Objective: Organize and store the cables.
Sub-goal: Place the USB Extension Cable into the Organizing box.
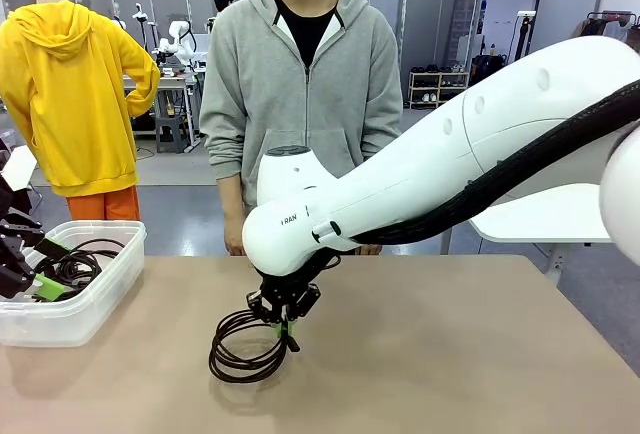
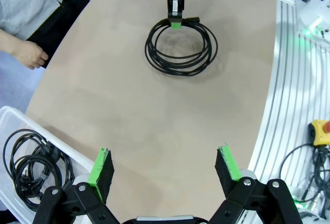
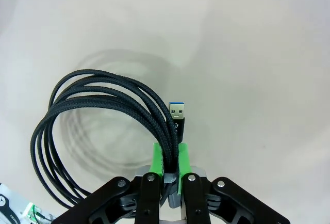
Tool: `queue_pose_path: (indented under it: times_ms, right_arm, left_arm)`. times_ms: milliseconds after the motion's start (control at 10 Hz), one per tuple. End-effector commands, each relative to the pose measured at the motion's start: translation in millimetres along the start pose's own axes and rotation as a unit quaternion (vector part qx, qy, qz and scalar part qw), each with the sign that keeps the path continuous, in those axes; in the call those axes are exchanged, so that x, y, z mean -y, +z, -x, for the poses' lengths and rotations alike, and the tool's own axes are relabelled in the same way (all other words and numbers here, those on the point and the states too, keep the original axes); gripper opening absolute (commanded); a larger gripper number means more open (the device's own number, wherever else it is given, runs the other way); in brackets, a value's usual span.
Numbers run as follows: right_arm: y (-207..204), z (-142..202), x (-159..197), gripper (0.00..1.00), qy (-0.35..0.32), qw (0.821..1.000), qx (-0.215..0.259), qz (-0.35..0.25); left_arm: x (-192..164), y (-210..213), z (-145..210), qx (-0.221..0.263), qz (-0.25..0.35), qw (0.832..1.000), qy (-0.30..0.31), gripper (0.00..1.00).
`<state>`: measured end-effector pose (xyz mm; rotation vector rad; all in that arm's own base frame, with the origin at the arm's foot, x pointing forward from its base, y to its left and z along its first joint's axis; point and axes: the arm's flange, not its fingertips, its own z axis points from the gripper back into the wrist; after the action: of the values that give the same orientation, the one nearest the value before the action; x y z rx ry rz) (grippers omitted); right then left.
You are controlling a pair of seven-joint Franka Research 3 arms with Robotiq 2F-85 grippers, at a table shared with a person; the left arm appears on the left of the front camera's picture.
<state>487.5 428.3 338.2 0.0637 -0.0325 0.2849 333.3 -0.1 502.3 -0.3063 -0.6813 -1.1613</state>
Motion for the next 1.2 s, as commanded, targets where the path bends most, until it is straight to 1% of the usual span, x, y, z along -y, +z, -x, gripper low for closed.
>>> queue_pose_path:
  times_ms: [0, 200, 400, 600, 900, 1100]
  right_arm:
    - [-9.2, -0.3, -2.3, 0.14, 0.008, 1.000, 0.008, 0.014]
    - [-11.7, -0.4, -0.7, 0.14, 0.009, 1.000, 0.010, 0.014]
    - [-10.5, 0.0, 1.4, 0.53, 0.008, 1.000, 0.012, 0.013]
    - [-10.2, 0.8, 2.9, 0.99, 0.009, 1.000, 0.011, 0.011]
    - [4.5, 3.9, 11.3, 1.00, 0.004, 1.000, 0.026, 0.004]
    - [32.0, 11.8, 28.7, 1.00, 0.007, 0.999, 0.036, -0.008]
  left_arm:
    - [0.4, 0.6, -1.1, 0.001, 0.000, 1.000, 0.005, 1.00]
    - [0.4, 0.6, -1.1, 0.001, 0.000, 1.000, 0.005, 1.00]
    - [0.4, 0.6, -1.1, 0.001, 0.000, 1.000, 0.005, 1.00]
    - [0.4, 0.6, -1.1, 0.001, 0.000, 1.000, 0.005, 1.00]
    - [0.4, 0.6, -1.1, 0.001, 0.000, 1.000, 0.005, 1.00]
    - [0.4, 0.6, -1.1, 0.001, 0.000, 1.000, 0.005, 1.00]
